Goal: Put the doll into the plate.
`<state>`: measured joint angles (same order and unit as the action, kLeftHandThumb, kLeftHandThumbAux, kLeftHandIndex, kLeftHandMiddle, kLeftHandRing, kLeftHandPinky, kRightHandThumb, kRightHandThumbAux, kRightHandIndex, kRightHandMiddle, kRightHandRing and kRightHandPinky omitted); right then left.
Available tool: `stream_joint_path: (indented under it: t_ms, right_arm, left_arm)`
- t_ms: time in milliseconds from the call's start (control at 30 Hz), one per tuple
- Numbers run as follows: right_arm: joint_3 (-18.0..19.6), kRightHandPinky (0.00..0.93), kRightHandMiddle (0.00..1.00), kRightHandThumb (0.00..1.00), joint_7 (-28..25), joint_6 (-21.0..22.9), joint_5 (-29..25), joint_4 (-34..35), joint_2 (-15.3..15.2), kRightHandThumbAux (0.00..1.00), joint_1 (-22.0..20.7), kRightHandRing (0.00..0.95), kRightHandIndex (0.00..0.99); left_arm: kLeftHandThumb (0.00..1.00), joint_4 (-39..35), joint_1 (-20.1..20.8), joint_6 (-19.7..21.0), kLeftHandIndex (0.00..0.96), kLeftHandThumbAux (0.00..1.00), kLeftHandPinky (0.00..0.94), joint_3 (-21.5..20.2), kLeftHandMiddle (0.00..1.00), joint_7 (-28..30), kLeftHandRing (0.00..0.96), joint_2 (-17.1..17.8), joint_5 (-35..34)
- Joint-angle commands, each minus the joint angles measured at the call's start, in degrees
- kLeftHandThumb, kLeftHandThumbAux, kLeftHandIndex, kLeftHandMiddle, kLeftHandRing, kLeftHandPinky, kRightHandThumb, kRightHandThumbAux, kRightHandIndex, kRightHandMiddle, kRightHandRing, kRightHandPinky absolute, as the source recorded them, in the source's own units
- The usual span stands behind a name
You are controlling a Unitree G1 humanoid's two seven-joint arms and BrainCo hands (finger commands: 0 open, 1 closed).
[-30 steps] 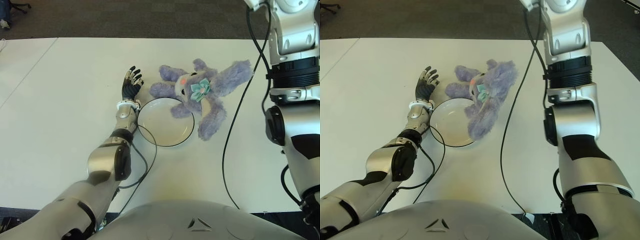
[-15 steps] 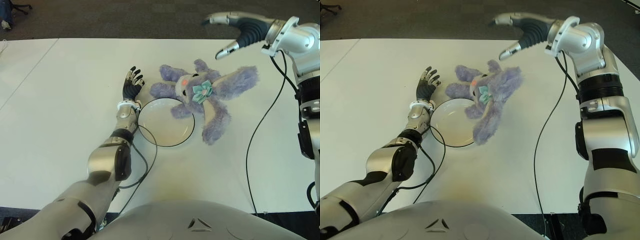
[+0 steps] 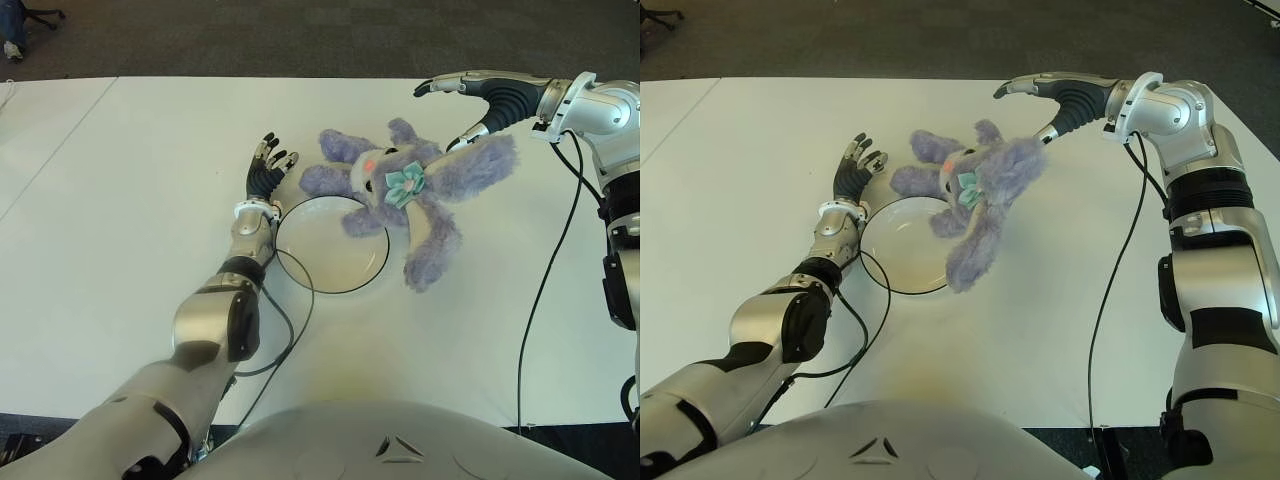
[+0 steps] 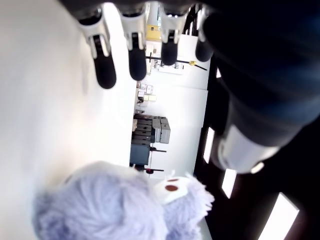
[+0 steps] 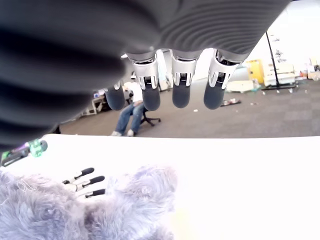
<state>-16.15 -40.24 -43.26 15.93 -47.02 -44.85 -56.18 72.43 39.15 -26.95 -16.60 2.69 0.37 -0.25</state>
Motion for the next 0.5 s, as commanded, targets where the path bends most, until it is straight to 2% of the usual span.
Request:
stream_joint_path:
  t_ms: [33,500]
  right_arm:
    - [0.7,0.000,0.000,0.000,-0.3,-0.8,0.0,-1.3,-0.2,0.420,2.3,0.000,0.000]
    - [2.8,0.000,0.000,0.000,1.8,-2.5,-1.5,0.3,1.1,0.439,8.5,0.000,0.000]
  left_arm:
    - [0.224,5.1,-6.7,7.5,0.045,0.702,0.218,1.2,0.096,-1.3,0.143,-1.0,1.3]
    - [0.207,5.2,-6.8,7.8,0.033,0.684,0.200,1.9,0.103,-2.0,0.146,-0.8,1.0]
